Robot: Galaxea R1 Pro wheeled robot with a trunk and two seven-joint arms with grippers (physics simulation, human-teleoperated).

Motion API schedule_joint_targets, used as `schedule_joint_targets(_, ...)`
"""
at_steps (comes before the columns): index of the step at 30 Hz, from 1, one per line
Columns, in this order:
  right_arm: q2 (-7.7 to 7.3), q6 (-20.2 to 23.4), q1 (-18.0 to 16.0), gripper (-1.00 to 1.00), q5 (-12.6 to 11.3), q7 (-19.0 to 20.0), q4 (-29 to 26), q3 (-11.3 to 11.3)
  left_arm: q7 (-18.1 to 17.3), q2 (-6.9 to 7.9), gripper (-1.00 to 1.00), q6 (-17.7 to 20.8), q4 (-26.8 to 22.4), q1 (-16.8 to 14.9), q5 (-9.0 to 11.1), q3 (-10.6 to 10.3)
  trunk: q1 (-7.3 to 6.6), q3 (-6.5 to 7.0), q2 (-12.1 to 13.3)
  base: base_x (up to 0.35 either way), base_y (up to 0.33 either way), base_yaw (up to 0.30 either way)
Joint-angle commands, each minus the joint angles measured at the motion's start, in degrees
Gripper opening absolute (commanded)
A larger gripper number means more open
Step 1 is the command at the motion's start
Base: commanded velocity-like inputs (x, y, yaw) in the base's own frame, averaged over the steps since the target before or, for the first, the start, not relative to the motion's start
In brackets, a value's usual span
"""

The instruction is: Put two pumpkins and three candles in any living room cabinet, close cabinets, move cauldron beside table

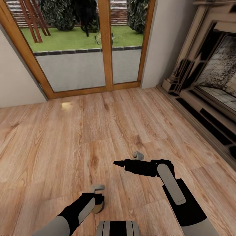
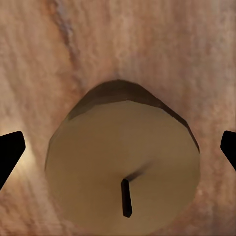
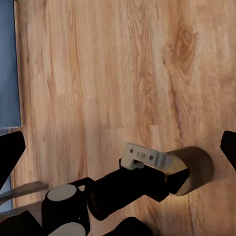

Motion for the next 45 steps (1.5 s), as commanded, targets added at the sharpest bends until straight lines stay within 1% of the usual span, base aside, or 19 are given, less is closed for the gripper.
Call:
schedule_joint_targets(1,-0.04,0.1,0.0,1.0,-0.6,-0.6,-0.1,0.1,0.5,0.05,1.0,0.1,-0.1,0.0,0.6,-0.4,0.01,-0.27,0.0,0.0,0.0,0.0)
schedule_joint_targets(14,-0.04,0.0,0.0,1.0,-0.6,-0.5,-0.2,0.1,0.5,0.05,1.0,0.1,-0.1,0.0,0.6,-0.3,0.35,-3.15,-0.2,0.0,0.0,0.0)
schedule_joint_targets(28,-0.04,0.0,0.0,1.0,-0.6,-0.5,-0.1,0.1,0.6,0.05,1.0,0.1,-0.1,0.0,0.6,-0.3,0.35,-3.15,-0.2,0.0,0.0,0.0)
schedule_joint_targets(29,-0.04,-0.1,0.0,1.0,-0.6,-0.5,-0.1,0.1,0.6,0.05,-1.0,0.1,-0.1,0.0,0.6,-0.3,0.35,-3.15,-0.2,0.0,0.0,0.0)
schedule_joint_targets(45,-0.04,0.0,0.0,1.0,-0.6,-0.5,0.0,0.1,0.6,0.08,-1.0,0.1,-0.1,0.0,0.6,-0.3,0.35,-3.15,-0.2,0.0,0.0,0.0)
